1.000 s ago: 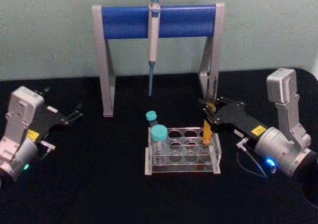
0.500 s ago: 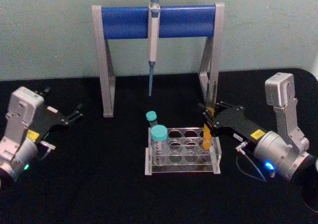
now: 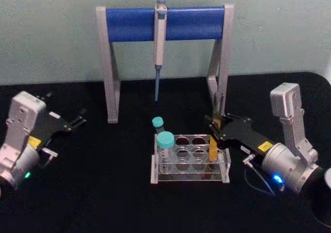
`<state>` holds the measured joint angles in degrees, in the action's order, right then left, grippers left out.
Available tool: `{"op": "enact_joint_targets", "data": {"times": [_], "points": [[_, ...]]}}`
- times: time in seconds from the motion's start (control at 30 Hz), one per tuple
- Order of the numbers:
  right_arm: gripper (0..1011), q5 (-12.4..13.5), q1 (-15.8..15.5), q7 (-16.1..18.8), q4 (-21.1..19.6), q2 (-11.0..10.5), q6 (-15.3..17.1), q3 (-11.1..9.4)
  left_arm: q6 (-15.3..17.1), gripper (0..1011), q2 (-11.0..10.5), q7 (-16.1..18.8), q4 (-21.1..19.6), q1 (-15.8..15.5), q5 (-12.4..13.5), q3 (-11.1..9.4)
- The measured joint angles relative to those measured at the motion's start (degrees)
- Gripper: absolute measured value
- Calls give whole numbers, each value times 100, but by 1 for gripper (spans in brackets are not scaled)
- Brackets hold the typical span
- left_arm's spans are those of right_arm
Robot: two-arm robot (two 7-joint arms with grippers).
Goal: Pick up the test tube from the test tube rack, shake it, then place it back into the test tube rack.
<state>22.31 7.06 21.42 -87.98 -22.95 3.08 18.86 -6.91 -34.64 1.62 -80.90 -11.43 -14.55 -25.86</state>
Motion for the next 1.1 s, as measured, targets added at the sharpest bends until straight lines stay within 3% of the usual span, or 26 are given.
{"op": "enact_joint_targets", "data": {"times": [0.97, 1.1], "points": [[230, -61, 2, -23, 98, 42, 24, -4, 0, 1001, 0, 0, 0, 0, 0, 0], [338, -64, 1, -22, 99, 39, 35, -4, 0, 1001, 0, 0, 0, 0, 0, 0]]}}
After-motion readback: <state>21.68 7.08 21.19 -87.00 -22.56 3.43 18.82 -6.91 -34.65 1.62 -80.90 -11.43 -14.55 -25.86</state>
